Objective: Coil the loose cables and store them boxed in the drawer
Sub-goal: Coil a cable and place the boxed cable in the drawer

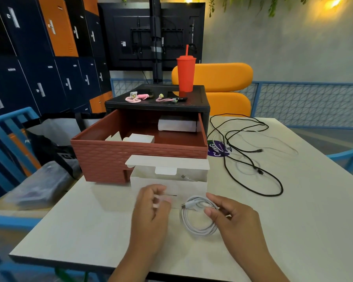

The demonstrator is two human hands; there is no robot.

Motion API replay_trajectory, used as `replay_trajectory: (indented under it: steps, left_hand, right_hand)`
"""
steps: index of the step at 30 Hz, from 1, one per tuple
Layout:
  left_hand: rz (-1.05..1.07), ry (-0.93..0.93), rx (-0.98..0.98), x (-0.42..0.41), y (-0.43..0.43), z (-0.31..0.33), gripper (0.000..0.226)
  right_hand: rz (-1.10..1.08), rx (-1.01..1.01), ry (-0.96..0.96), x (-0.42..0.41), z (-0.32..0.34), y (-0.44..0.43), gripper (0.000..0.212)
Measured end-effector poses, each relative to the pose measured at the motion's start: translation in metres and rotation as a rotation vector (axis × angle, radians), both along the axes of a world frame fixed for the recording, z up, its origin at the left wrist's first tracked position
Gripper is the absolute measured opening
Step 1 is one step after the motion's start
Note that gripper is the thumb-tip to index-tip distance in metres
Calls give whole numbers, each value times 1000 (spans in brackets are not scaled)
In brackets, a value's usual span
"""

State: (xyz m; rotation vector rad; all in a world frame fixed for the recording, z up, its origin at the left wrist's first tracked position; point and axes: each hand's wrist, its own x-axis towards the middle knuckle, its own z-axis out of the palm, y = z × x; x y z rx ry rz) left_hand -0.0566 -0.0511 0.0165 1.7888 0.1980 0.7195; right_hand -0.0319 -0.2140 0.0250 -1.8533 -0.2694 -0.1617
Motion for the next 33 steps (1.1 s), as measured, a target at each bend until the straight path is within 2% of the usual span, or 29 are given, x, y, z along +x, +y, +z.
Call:
replay_trajectory:
  steps: [3,7,13,17,21,24,28,33]
  left_hand:
    - [214,-30,174,15,20,-4,32]
    - [324,20,184,32,34,1,47]
    - [196,-19,207,33,34,-10,37]
    - [66,-51,138,26,33,-10,29]
    - [-46,-92,177,23,31,-11,26]
    - [-216,-42,124,21,30,-14,47]
    - [-348,50,124,17,27,-14,79]
    - [-408,64,184,15,28,-12,92]
  right_hand:
    - [-29,17,-25,5,-13,0,28]
    - [-42,9,-96,6,-19,0,31]
    - [-36,-125,-201,6,-27,-1,40]
    - [-62,-97,-218,5,-29,-2,38]
    - [-92,-106,-289,3,-29,0,48]
    - [-127,-114,-394,2,-27,2,37]
    - [-118,-71,-450,-5,-19,3,37]
    - [-177,-162,-723,2,1,2,33]
